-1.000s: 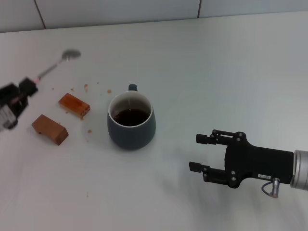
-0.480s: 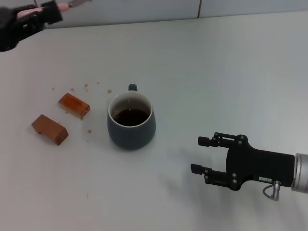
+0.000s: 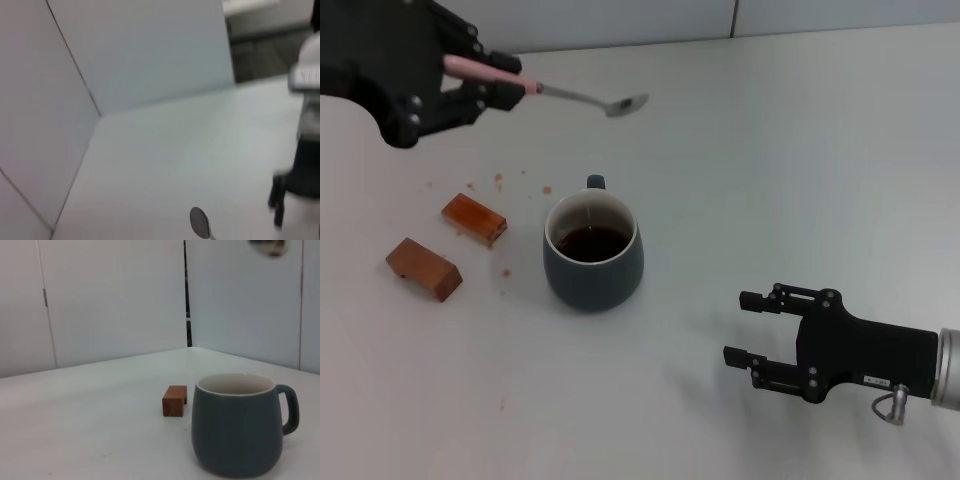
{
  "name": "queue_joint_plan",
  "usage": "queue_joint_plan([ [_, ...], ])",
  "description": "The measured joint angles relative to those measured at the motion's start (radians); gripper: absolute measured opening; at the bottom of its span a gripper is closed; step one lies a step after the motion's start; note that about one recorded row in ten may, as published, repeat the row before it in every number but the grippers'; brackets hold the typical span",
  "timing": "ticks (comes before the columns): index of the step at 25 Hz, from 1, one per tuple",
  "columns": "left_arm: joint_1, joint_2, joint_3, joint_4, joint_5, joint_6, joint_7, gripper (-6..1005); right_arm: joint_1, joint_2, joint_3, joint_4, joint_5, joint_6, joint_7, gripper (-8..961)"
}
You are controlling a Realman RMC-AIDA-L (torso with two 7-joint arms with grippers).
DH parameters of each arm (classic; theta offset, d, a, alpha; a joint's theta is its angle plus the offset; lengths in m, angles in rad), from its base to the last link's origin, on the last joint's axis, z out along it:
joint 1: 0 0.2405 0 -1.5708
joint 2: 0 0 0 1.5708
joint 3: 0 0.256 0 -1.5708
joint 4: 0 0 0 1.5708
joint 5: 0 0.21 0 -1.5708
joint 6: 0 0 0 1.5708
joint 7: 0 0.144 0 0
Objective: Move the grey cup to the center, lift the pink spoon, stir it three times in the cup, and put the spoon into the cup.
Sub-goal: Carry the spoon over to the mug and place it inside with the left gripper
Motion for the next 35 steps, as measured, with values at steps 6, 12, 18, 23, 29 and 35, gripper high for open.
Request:
queue_joint_plan([
  [6,-0.007,-0.033,0.198,0.161,0.214,-0.002,-0.038,129,-0.010,0.000,0.003,0.000,0.003,0.002,0.015,680],
  [12,-0.015,-0.042,0.423,0.198,0.393,-0.041,-0.111,129,-0.016,0.000,0.004,-0.004,0.012,0.002,0.023,680],
  [18,-0.020,-0.046,0.565,0.179,0.481,-0.096,-0.145,129,-0.017,0.000,0.003,-0.007,0.014,0.002,0.023,680],
  [23,-0.036,-0.047,0.622,0.135,0.502,-0.115,-0.166,129,-0.012,-0.002,0.003,-0.008,0.015,0.002,0.023,680],
  [29,-0.054,-0.050,0.666,0.066,0.538,-0.159,-0.176,130,-0.011,-0.002,0.003,-0.008,0.015,0.002,0.024,680],
  [35,-0.072,-0.050,0.684,0.014,0.566,-0.184,-0.182,130,-0.013,-0.001,0.003,-0.008,0.015,0.002,0.024,680],
])
